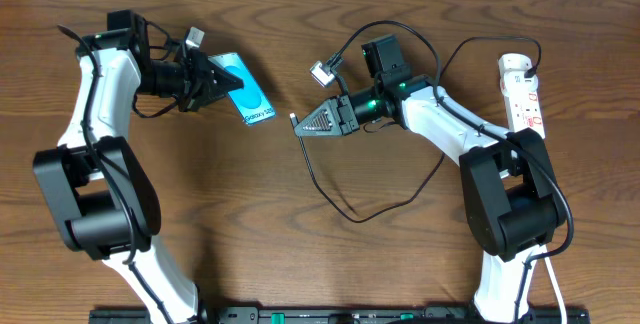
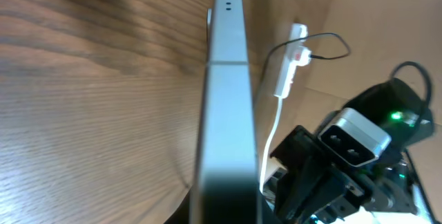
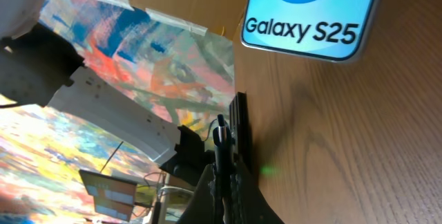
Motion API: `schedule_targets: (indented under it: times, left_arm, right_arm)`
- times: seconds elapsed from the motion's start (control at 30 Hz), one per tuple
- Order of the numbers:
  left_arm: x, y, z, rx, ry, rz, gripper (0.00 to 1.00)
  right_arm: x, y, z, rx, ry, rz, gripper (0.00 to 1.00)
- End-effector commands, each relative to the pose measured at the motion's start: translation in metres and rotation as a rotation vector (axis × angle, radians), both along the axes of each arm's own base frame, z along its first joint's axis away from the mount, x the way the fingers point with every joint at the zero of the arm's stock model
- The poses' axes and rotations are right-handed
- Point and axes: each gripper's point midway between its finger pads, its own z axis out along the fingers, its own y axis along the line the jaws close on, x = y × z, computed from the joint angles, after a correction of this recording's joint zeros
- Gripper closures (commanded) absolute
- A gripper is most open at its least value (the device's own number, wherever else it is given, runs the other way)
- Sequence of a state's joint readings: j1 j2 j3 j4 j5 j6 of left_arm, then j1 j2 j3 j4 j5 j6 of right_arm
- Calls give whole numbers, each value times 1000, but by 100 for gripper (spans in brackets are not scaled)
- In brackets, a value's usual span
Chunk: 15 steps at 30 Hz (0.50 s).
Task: Plug charger to phone and switch on socket
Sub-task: 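Bring the phone's bottom edge toward the connector in the right gripper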
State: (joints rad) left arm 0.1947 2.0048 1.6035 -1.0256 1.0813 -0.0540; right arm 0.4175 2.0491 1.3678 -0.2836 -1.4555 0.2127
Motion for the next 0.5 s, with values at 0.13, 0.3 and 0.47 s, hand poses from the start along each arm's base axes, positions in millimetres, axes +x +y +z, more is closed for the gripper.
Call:
schedule_targets:
  times: [0.13,0.3,0.47]
  left_arm:
    - [3,-17,15,-155,-63,-53,93]
    - [4,-12,16,-162,-71,-44,93]
    - [5,-10,21,-189,-80,-36,93]
  right_arm:
    - [-14,8,12,59,-1,68,99]
    - [-17,10,13,65,1,78,99]
    - [-21,11,16,85,3,98,99]
